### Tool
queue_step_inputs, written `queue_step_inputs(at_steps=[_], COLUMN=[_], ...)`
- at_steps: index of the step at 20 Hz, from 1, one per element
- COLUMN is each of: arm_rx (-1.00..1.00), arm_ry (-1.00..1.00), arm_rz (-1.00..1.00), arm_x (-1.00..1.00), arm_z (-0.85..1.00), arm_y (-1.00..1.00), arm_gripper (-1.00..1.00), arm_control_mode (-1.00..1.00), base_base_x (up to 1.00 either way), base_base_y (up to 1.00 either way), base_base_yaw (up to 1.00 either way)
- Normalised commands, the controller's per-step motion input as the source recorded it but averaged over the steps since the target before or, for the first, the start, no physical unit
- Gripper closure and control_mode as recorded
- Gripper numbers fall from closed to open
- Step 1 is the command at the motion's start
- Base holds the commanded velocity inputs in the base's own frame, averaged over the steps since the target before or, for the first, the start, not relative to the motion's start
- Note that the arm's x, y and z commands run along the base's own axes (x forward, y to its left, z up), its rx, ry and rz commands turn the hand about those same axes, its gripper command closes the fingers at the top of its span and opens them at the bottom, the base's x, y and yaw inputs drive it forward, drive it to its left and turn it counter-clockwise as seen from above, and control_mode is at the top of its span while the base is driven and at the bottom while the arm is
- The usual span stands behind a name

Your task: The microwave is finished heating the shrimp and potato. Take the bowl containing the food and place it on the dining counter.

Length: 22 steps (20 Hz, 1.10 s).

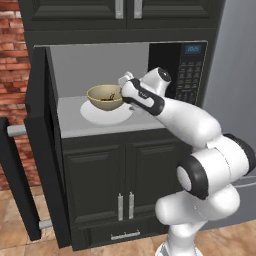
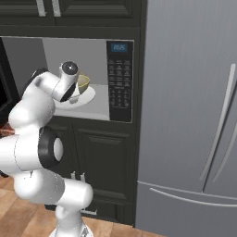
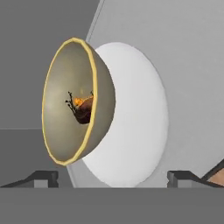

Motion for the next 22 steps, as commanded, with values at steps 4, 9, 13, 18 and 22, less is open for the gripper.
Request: queue_step_inputs(at_steps=[4,9,13,18,22], arm_rx=[0.00,0.00,0.00,0.00,-0.07], arm_ry=[0.05,0.02,0.05,0.08,0.10], arm_rz=[0.00,0.00,0.00,0.00,0.00], arm_x=[0.83,0.86,0.70,0.50,-0.01], arm_z=[-0.35,-0.20,-0.27,-0.33,-0.61], arm_y=[0.16,0.12,0.01,0.04,0.05], arm_gripper=[-1.00,-1.00,-1.00,-1.00,1.00], arm_control_mode=[-1.00,-1.00,-1.00,-1.00,-1.00], base_base_x=[0.00,0.00,0.00,0.00,0.00], base_base_y=[0.00,0.00,0.00,0.00,0.00], base_base_yaw=[0.00,0.00,0.00,0.00,0.00])
